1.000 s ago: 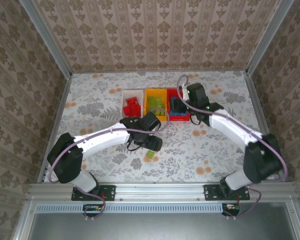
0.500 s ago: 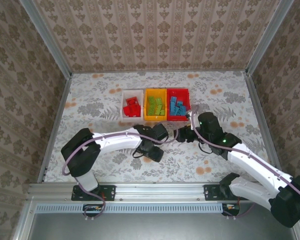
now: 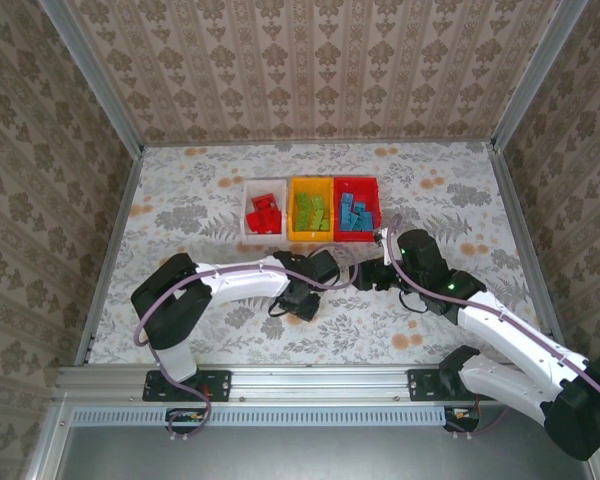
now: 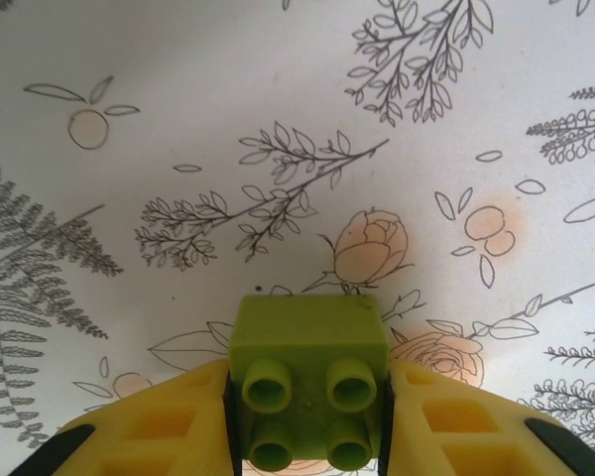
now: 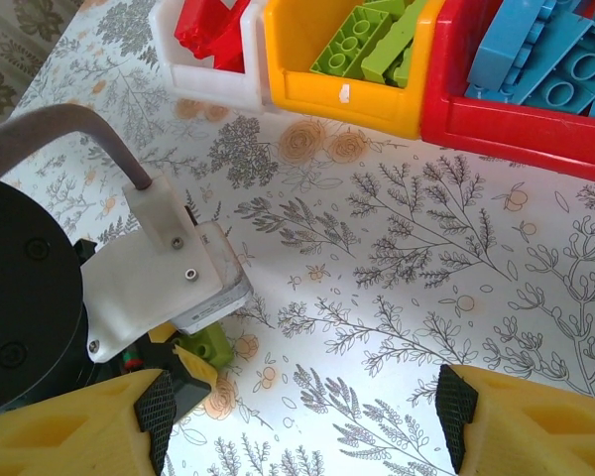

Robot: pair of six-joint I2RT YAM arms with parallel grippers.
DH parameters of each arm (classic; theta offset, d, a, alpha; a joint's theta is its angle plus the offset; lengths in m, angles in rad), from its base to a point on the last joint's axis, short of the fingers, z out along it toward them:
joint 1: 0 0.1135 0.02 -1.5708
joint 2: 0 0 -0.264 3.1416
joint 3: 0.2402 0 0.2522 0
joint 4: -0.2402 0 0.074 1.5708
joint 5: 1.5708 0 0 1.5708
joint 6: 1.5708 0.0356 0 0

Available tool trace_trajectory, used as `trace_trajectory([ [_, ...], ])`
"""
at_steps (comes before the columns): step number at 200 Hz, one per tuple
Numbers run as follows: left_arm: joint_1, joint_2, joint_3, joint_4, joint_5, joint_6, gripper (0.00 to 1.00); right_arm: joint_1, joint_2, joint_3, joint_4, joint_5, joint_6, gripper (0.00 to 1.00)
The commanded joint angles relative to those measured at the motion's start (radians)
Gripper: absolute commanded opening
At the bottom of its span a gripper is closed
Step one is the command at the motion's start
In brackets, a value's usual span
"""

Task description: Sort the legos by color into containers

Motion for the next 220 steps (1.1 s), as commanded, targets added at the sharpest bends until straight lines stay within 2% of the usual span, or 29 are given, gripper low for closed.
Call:
trace_trajectory([
  [1,0.011,-0.021,0.077,-0.048,-0.047,-0.001,0.33,0.010,-0.013,0.032,-0.020,-0.019,0.006,0.73],
  [47,0.163,-0.046,0.281,-0.081,-0.037,0.005,0.32,0.008,-0.051,0.062,0.080,-0.011,0.039,0.73],
  [72,0.245,0.018,0.400,-0.055,-0.005,0.023,0.32,0.004,-0.037,0.091,0.151,0.017,0.083,0.75],
  [108,0.339,0.159,0.604,-0.047,0.019,0.034,0.31,-0.002,0.036,0.177,0.164,0.043,0.079,0.75],
  [151,0.391,0.368,0.878,-0.108,0.003,0.036,0.30,-0.016,0.081,0.223,0.137,0.040,0.052,0.75],
  [188,0.408,0.508,1.027,-0.143,0.004,0.043,0.30,-0.022,0.086,0.213,0.119,0.036,0.054,0.75],
  [200,0.412,0.539,1.060,-0.158,0.009,0.043,0.32,-0.022,0.082,0.204,0.112,0.039,0.053,0.75],
  [220,0.415,0.558,1.076,-0.171,0.013,0.039,0.43,-0.025,0.071,0.188,0.092,0.047,0.045,0.75],
])
